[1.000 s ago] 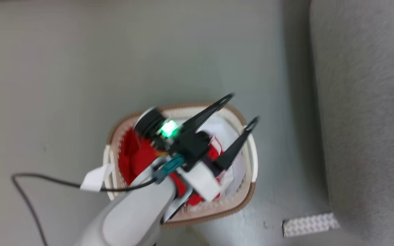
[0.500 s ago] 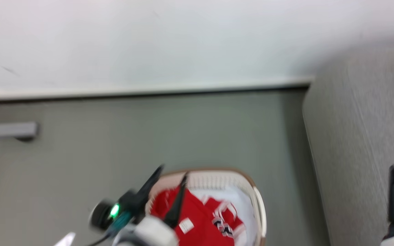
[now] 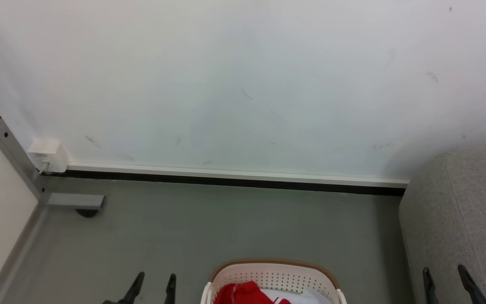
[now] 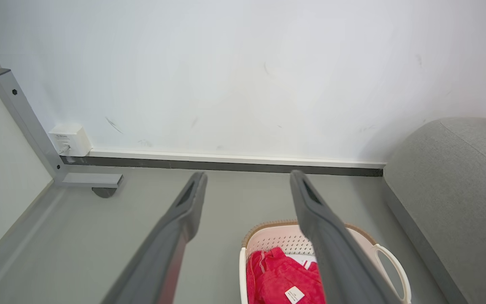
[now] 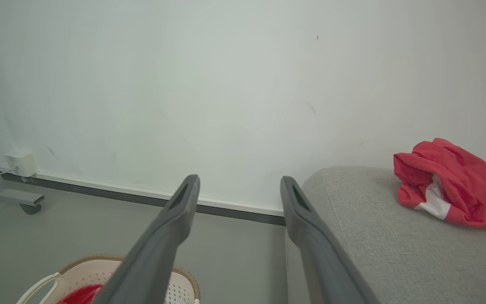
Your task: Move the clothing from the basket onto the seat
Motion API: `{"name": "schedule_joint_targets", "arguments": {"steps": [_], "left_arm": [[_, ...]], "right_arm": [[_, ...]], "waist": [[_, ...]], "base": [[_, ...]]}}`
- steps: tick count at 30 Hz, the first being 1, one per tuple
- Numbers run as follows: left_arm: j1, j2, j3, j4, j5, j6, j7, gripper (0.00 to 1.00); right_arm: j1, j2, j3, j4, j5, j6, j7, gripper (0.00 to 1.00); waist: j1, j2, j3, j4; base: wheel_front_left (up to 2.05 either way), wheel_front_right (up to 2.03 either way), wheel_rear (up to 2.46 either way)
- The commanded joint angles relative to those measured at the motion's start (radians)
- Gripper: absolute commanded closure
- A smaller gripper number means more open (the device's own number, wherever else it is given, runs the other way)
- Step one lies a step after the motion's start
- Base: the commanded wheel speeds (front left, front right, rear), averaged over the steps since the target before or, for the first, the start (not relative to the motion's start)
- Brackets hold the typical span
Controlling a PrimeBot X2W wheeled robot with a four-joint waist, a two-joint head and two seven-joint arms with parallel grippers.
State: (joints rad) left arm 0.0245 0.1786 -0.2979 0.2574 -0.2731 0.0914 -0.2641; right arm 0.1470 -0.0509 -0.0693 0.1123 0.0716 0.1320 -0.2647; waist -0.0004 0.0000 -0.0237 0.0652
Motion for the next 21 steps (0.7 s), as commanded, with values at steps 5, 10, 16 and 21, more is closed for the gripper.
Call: {"name": "schedule_joint_targets", "arguments": {"steps": [5,10,16,21], "left_arm": [[0.02,-0.025,0.034,-0.001,0.041,-0.031,0.0,0.0],[0.022,-0.038,0.055,0.001,0.061,-0.05,0.0,0.0],[0.009,-0.055,0.071,0.0,0.084,-0.079,0.0,0.0],[-0.047,-0.066,0.028,0.031,0.119,-0.125,-0.001,0.0]], "right_arm": [[0.006,0.0,0.016,0.006,0.024,-0.003,0.001,0.0],[-0.003,0.0,0.018,0.003,0.023,-0.003,0.001,0.0],[-0.02,0.0,0.029,-0.005,0.026,-0.003,0.001,0.0],[-0.053,0.0,0.029,-0.029,0.014,-0.003,0.001,0.0]], "waist": [[0.0004,0.0,-0.013,0.011],[0.0004,0.0,-0.01,0.003],[0.0004,0.0,0.008,-0.021],[0.0004,0.0,0.063,-0.063]], "base": [[0.0,0.0,0.0],[0.0,0.0,0.0],[0.0,0.0,0.0],[0.0,0.0,0.0]]}}
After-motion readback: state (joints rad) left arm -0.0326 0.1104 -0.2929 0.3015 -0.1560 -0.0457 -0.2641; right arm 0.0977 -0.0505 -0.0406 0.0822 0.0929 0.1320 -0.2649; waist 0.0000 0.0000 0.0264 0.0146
